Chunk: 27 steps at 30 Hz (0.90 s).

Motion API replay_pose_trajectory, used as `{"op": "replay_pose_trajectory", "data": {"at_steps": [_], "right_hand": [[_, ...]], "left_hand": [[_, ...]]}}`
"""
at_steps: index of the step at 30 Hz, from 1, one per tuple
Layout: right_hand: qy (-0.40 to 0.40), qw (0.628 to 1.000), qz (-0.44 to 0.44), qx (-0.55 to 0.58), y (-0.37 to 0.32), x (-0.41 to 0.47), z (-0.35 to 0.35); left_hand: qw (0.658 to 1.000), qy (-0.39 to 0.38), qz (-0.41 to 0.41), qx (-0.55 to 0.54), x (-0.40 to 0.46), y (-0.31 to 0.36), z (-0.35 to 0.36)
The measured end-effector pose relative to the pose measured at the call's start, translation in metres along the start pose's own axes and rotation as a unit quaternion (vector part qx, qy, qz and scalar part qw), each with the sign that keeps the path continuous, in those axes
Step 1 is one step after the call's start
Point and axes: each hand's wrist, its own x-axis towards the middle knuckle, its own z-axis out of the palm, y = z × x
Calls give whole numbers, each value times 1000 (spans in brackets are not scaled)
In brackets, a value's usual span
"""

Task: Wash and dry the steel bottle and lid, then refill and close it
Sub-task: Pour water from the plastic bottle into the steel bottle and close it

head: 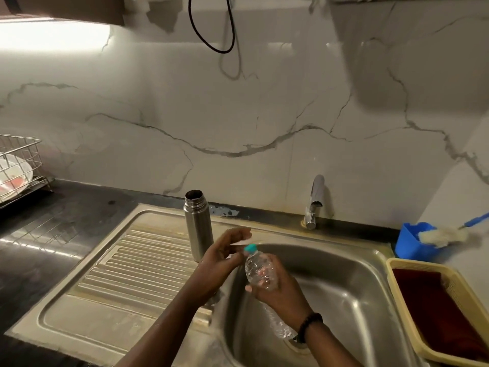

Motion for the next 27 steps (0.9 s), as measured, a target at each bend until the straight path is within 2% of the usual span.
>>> {"op": "replay_pose_trajectory", "data": {"at_steps": [3,5,10,13,17,20,22,24,27], "right_hand": [[22,1000,-13,-11,-5,4,1],[30,999,-17,-15,-7,7,0],[-8,1000,-3,29,-11,16,-15],[-10,1000,2,19,-14,26,-19],[101,993,-11,-65,-13,43,-9],[184,950,-47,-247,-8,53,-10],[217,932,-42,-288,-5,56,-11],[221,940,-44,-256,-6,54,-14],[131,989,-31,-52,-14,48,-22]], "left_hand": [[996,68,1,62,14,0,8],[994,87,22,65,19,0,11],[999,7,36,2,32,10,11],[999,34,27,8,44,15,14],[992,125,-20,-23,59,16,27],[989,138,-40,-40,70,14,35],[991,131,-19,-37,75,16,39],[993,106,2,-46,76,18,41],[995,50,15,-87,77,17,41]]}}
